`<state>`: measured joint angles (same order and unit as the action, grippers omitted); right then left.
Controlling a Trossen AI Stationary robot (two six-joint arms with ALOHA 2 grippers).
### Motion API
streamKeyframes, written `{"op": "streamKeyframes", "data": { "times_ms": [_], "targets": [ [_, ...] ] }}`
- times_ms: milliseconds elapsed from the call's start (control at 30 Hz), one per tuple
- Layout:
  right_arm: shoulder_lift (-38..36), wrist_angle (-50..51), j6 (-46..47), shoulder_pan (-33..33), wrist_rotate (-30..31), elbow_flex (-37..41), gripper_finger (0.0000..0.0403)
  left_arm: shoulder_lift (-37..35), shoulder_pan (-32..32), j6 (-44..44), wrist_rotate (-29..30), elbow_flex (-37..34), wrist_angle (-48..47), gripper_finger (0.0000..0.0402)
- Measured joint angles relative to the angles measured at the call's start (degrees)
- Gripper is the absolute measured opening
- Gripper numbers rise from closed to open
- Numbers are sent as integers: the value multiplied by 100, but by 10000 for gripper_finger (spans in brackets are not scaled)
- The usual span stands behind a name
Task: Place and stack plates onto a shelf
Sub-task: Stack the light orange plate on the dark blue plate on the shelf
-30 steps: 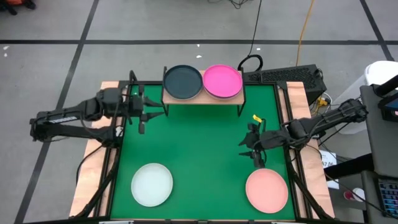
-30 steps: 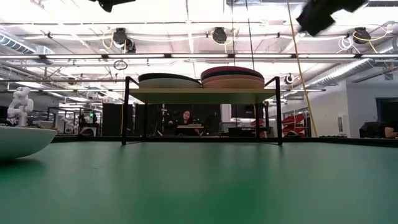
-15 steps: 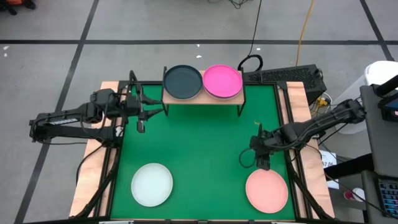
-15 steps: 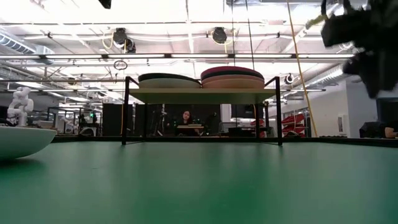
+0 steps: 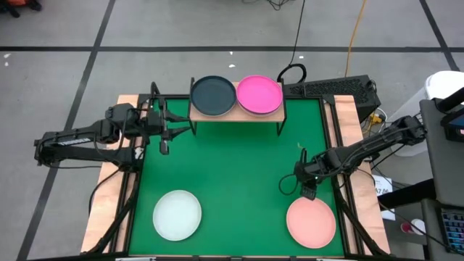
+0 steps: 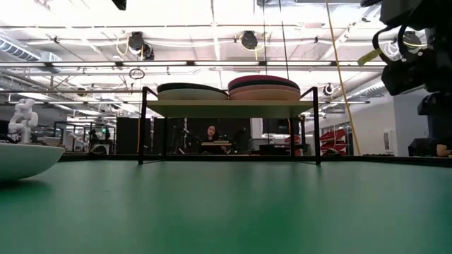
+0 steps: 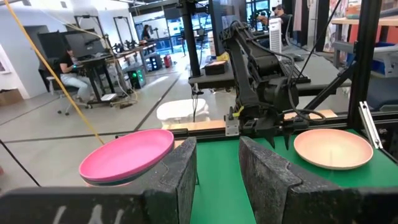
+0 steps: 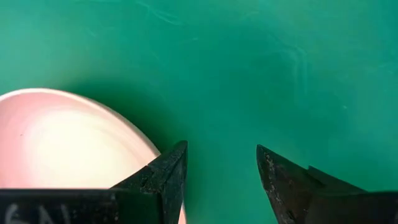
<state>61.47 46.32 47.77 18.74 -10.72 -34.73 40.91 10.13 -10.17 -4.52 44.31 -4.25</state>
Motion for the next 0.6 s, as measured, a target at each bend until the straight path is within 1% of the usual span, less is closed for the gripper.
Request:
{"op": "streamKeyframes", "data": {
  "times_ms": [200,367,600],
  "targets": [
    [0,-458,-7,0,-19,173,173,0,0,-2,0,0,0,127],
    [0,-765,-44,11,-443,288,173,0,0,-2,-1,0,0,127],
    [-3,-1214,-54,148,-799,634,173,0,0,-2,-1,0,-2,127]
  ]
}}
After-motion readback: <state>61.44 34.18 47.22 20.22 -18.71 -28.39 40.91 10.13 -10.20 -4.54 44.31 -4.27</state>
